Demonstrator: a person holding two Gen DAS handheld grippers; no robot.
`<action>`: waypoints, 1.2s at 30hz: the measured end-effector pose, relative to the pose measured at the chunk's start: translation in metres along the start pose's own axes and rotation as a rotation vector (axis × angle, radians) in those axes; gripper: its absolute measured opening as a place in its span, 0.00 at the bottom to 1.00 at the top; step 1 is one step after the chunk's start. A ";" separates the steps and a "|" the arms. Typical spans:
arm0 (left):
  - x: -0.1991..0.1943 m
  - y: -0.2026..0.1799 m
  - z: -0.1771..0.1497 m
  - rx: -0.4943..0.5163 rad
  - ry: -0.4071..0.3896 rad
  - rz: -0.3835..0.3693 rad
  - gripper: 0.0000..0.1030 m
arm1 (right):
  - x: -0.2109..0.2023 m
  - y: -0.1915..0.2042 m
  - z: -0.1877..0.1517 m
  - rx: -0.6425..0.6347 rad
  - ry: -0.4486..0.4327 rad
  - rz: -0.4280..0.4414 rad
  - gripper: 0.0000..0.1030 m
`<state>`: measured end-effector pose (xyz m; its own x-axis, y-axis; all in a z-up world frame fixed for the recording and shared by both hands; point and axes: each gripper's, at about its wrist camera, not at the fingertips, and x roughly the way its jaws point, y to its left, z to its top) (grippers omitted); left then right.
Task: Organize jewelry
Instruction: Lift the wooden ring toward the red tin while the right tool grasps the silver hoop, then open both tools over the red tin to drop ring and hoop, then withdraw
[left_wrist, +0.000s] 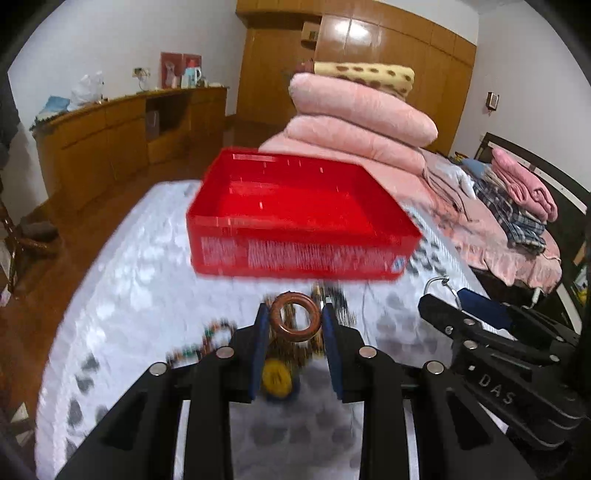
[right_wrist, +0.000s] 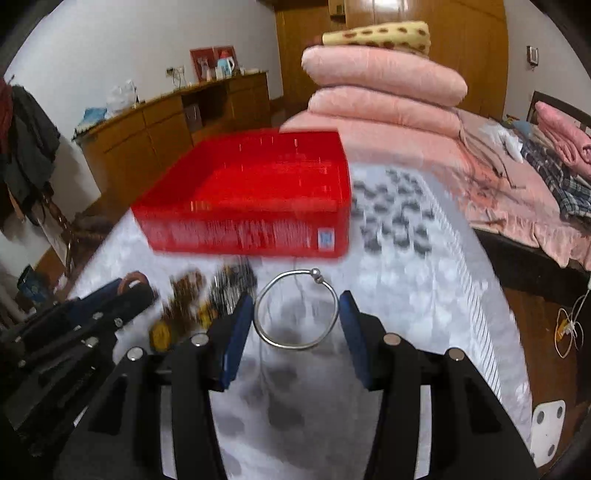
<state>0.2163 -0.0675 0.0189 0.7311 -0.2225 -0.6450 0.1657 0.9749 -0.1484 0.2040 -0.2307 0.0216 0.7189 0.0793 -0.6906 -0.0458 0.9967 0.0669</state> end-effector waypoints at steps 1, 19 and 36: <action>0.002 0.001 0.008 -0.001 -0.010 0.010 0.28 | 0.001 0.001 0.008 0.002 -0.010 0.000 0.45; 0.085 0.021 0.096 -0.011 0.013 0.107 0.28 | 0.074 0.001 0.089 0.036 0.012 0.028 0.45; 0.095 0.034 0.100 -0.034 0.022 0.134 0.50 | 0.084 -0.008 0.089 0.046 0.006 0.003 0.58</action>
<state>0.3578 -0.0554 0.0275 0.7301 -0.0910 -0.6772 0.0453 0.9954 -0.0849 0.3266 -0.2331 0.0274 0.7147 0.0829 -0.6945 -0.0159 0.9946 0.1024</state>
